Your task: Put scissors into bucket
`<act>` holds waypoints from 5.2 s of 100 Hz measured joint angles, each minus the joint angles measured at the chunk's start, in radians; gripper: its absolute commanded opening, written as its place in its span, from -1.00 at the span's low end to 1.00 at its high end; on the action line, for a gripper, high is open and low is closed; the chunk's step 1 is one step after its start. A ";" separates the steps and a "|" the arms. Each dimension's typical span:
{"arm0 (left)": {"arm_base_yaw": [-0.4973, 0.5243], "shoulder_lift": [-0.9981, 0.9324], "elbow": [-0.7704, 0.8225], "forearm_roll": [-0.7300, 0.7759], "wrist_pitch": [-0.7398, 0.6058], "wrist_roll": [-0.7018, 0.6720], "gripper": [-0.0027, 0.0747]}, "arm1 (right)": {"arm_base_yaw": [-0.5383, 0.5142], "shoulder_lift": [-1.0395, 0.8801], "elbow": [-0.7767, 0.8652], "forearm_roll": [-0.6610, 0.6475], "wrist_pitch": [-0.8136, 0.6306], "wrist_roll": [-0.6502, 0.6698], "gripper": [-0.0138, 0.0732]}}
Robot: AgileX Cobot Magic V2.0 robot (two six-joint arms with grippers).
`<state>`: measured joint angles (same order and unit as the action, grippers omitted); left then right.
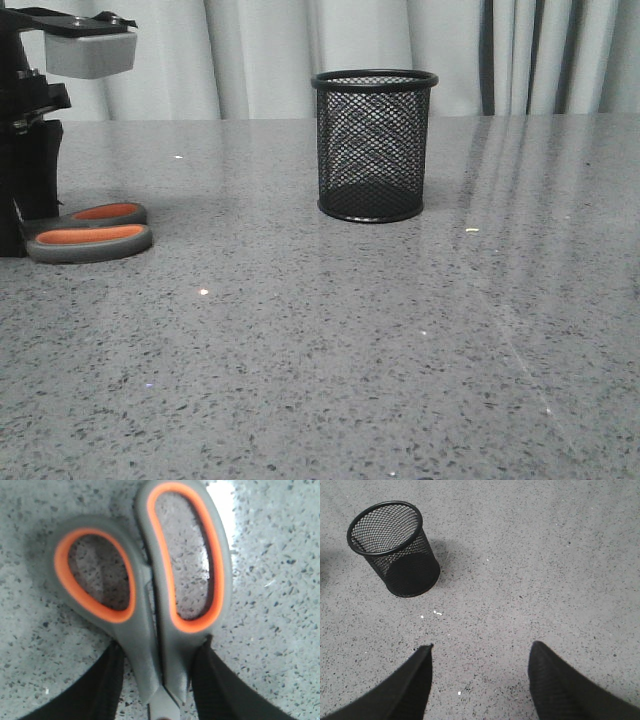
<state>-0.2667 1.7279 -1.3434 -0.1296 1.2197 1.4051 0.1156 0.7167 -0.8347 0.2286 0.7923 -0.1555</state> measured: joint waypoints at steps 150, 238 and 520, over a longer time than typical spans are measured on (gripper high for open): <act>0.000 -0.116 -0.008 0.014 0.004 0.001 -0.61 | 0.000 0.000 0.000 0.002 0.000 -0.002 0.20; -0.289 -0.215 -0.402 -0.019 0.037 -0.026 -0.61 | 0.000 0.055 -0.024 0.679 -0.074 -0.387 0.20; -0.477 -0.218 -0.411 0.033 -0.013 -0.191 0.53 | 0.178 0.574 -0.231 1.133 0.064 -0.700 -0.84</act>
<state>-0.7438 1.5103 -1.7541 -0.0970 1.2067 1.2141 0.2940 1.2909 -1.0659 1.3613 0.8562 -0.8551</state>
